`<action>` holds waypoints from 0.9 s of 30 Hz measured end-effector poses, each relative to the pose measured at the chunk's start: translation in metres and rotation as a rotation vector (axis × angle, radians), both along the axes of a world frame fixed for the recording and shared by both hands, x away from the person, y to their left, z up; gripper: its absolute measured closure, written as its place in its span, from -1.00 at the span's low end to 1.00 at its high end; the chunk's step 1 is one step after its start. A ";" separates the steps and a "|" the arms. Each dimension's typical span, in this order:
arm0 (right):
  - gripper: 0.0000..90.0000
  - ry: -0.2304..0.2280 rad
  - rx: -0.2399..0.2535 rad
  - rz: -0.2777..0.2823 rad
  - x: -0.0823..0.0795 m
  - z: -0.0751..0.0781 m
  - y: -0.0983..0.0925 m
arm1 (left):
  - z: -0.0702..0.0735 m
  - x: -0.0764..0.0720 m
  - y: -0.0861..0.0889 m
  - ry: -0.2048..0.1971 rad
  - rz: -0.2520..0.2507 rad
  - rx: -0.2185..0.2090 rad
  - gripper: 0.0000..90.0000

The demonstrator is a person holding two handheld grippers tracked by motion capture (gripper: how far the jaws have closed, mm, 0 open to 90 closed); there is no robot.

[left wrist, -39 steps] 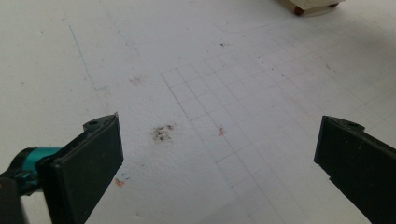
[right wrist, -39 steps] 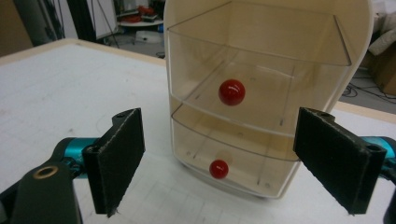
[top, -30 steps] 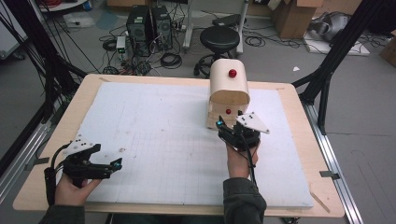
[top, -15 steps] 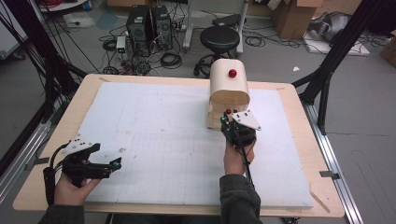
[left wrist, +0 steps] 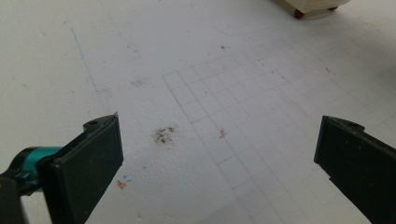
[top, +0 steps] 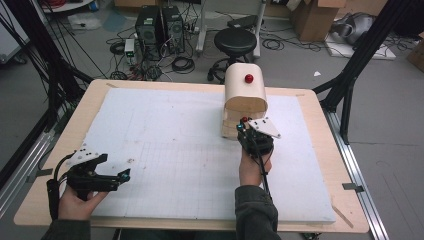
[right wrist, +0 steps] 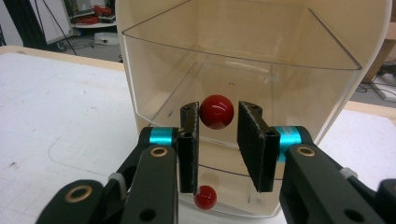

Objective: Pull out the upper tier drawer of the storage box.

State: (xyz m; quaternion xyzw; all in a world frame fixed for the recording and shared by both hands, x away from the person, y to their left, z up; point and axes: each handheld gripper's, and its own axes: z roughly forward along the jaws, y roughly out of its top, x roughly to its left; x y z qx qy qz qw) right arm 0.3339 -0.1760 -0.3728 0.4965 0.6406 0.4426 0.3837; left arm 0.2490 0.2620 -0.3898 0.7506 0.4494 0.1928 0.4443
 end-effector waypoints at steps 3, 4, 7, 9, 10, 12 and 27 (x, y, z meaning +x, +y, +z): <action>0.56 -0.003 -0.006 0.002 0.000 0.000 0.000 | 0.000 0.000 0.000 -0.001 0.000 -0.003 -0.96; 0.56 -0.004 -0.012 0.002 0.000 0.000 0.000 | 0.000 0.000 0.000 -0.001 0.000 -0.003 -0.96; 0.59 -0.006 -0.020 0.002 0.001 0.000 0.001 | 0.000 0.000 0.000 -0.001 0.000 -0.004 -0.96; 0.59 -0.006 -0.024 0.001 0.001 0.001 0.002 | 0.000 0.000 0.000 -0.002 -0.001 -0.002 -0.96; 0.59 -0.006 -0.024 0.002 0.001 0.001 0.002 | 0.000 0.000 0.000 -0.002 -0.002 -0.003 -0.96; 0.59 -0.004 -0.022 0.002 0.001 0.001 0.002 | 0.001 0.000 0.000 -0.003 -0.001 -0.005 -0.96; 0.62 0.006 -0.021 0.022 0.000 0.002 -0.002 | 0.000 0.000 0.001 -0.001 0.003 -0.008 -0.96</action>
